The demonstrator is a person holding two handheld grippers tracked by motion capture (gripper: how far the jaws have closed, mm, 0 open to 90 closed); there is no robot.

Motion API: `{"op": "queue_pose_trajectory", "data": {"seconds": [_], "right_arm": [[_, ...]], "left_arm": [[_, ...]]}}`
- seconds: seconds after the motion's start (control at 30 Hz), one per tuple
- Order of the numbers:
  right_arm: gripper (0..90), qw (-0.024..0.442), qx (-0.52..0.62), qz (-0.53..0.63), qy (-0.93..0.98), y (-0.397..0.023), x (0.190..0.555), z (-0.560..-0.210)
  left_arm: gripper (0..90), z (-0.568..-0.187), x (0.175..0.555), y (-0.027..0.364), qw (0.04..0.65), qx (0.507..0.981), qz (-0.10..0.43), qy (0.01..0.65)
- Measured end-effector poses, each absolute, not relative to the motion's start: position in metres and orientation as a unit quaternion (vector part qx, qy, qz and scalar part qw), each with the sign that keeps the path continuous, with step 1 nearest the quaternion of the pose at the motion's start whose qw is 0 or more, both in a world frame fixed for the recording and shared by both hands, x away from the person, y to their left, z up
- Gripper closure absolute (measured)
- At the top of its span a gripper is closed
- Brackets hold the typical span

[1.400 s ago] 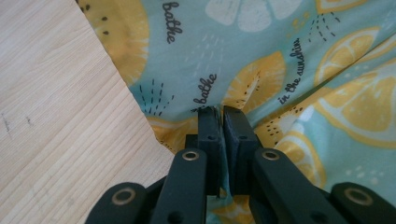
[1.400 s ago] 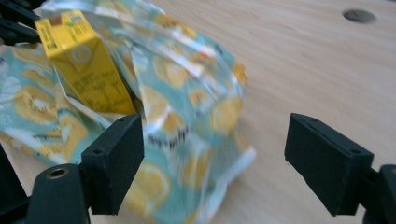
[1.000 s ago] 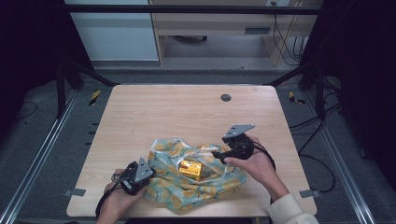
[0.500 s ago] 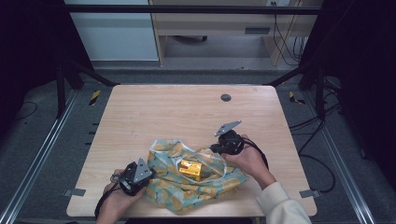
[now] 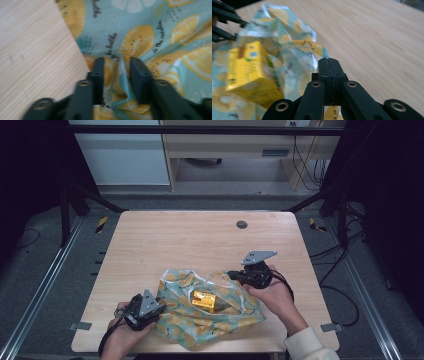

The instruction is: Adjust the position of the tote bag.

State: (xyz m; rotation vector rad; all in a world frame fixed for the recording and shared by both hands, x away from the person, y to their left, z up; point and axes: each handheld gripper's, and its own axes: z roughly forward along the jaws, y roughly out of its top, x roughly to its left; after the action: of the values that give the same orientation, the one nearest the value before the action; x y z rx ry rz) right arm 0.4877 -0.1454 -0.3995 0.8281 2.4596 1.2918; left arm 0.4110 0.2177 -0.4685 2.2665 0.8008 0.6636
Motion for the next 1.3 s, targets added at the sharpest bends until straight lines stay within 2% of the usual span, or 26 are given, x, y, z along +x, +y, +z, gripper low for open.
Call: {"op": "queue_pose_trajectory", "data": {"seconds": [0.1,0.17,0.4,0.6,0.87,1.0,1.03,1.13,1.23,1.3], "right_arm": [[90.0,0.125,0.276,0.465,0.832,-0.146,0.476,-0.389],[90.0,0.124,0.268,0.489,0.821,-0.144,0.465,-0.379],[90.0,0.12,0.245,0.52,0.81,-0.135,0.435,-0.373],[90.0,0.125,0.235,0.531,0.805,-0.132,0.429,-0.366],[90.0,0.124,0.226,0.537,0.803,-0.127,0.431,-0.357],[90.0,0.123,0.221,0.543,0.801,-0.126,0.429,-0.356],[90.0,0.123,0.221,0.543,0.801,-0.126,0.429,-0.356],[90.0,0.125,0.215,0.539,0.805,-0.126,0.42,-0.359],[90.0,0.121,0.208,0.535,0.81,-0.127,0.409,-0.364],[90.0,0.118,0.203,0.528,0.816,-0.127,0.402,-0.37]], "left_arm": [[39.2,-0.461,0.405,0.223,0.339,0.85,0.254,0.314],[33.2,-0.449,0.4,0.229,0.38,0.826,0.256,0.328],[31.5,-0.421,0.395,0.226,0.426,0.813,0.248,0.31],[32.2,-0.405,0.403,0.209,0.445,0.811,0.237,0.297],[28.2,-0.391,0.447,0.171,0.431,0.836,0.203,0.272],[40.2,-0.393,0.458,0.159,0.42,0.846,0.205,0.256],[51.3,-0.393,0.458,0.159,0.42,0.846,0.205,0.256],[68.2,-0.39,0.442,0.163,0.419,0.844,0.232,0.24],[76.9,-0.391,0.426,0.173,0.436,0.836,0.229,0.243],[79.2,-0.397,0.416,0.177,0.442,0.837,0.217,0.238]]}}
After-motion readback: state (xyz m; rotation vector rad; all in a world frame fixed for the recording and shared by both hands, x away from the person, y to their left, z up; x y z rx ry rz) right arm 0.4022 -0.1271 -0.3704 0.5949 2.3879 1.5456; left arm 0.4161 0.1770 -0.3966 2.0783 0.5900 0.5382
